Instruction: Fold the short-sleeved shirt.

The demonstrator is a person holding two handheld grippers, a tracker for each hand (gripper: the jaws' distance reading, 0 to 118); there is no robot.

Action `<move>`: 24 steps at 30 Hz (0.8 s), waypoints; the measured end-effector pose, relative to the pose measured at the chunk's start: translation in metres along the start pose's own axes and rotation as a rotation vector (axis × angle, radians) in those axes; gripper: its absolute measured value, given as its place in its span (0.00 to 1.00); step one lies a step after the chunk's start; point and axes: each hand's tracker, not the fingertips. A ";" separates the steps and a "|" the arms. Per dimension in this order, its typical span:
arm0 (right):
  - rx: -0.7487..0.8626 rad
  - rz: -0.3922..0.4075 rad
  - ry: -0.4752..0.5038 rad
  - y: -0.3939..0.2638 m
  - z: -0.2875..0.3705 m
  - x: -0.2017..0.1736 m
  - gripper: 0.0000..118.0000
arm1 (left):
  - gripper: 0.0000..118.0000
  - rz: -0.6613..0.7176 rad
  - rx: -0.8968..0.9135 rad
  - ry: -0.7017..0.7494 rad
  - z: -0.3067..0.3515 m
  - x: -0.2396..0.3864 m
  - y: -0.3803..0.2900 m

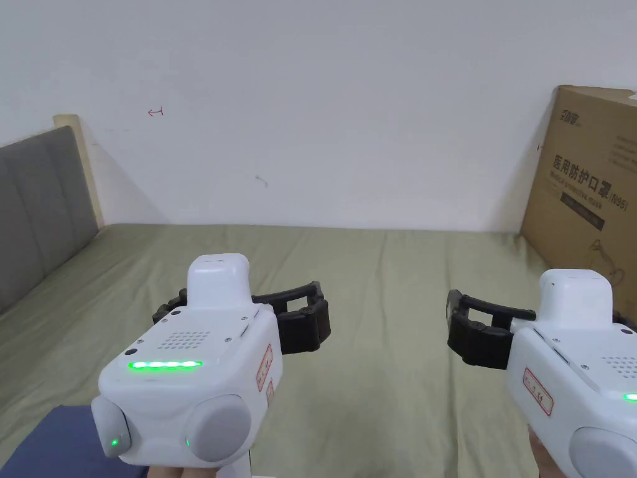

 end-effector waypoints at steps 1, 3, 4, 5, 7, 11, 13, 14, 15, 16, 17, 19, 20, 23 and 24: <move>-0.001 -0.001 -0.002 0.000 0.000 0.001 1.00 | 1.00 -0.005 0.000 0.001 0.000 0.000 0.000; -0.002 -0.006 -0.004 0.000 0.001 0.002 1.00 | 1.00 -0.018 -0.004 0.015 -0.001 0.004 0.000; -0.004 -0.008 -0.004 0.000 0.001 0.002 1.00 | 1.00 -0.024 -0.006 0.022 -0.002 0.004 0.001; -0.007 -0.009 -0.006 0.000 0.000 0.002 1.00 | 1.00 -0.030 -0.007 0.026 -0.003 0.004 0.001; -0.012 -0.008 -0.011 -0.001 0.000 0.002 1.00 | 1.00 -0.032 -0.008 0.015 -0.003 0.004 0.000; -0.023 -0.010 -0.015 -0.001 -0.001 0.002 1.00 | 1.00 -0.020 -0.016 -0.007 -0.004 0.007 -0.001; -0.024 -0.008 -0.016 -0.001 -0.002 0.002 1.00 | 1.00 -0.035 -0.017 -0.005 -0.005 0.009 -0.002; -0.023 -0.004 -0.017 -0.001 -0.002 0.002 1.00 | 1.00 -0.050 -0.014 0.003 -0.005 0.011 -0.002; -0.022 -0.001 -0.018 -0.001 -0.002 0.001 1.00 | 1.00 -0.061 -0.015 0.007 -0.005 0.012 -0.003; -0.020 0.002 -0.018 -0.001 -0.002 0.001 1.00 | 1.00 -0.067 -0.015 0.006 -0.005 0.013 -0.003; -0.020 0.002 -0.018 -0.001 -0.001 0.001 1.00 | 1.00 -0.067 -0.017 0.004 -0.006 0.012 -0.003; -0.021 0.003 -0.016 0.000 -0.001 0.001 1.00 | 1.00 -0.057 -0.019 -0.010 -0.006 0.013 -0.003; -0.021 0.003 -0.016 -0.001 -0.001 0.001 1.00 | 1.00 -0.050 -0.019 -0.016 -0.006 0.012 -0.004; -0.024 0.003 -0.018 -0.001 -0.001 0.001 1.00 | 1.00 -0.043 -0.021 -0.017 -0.006 0.013 -0.005; -0.026 0.003 -0.018 -0.001 -0.001 0.001 1.00 | 1.00 -0.043 -0.023 -0.013 -0.007 0.013 -0.005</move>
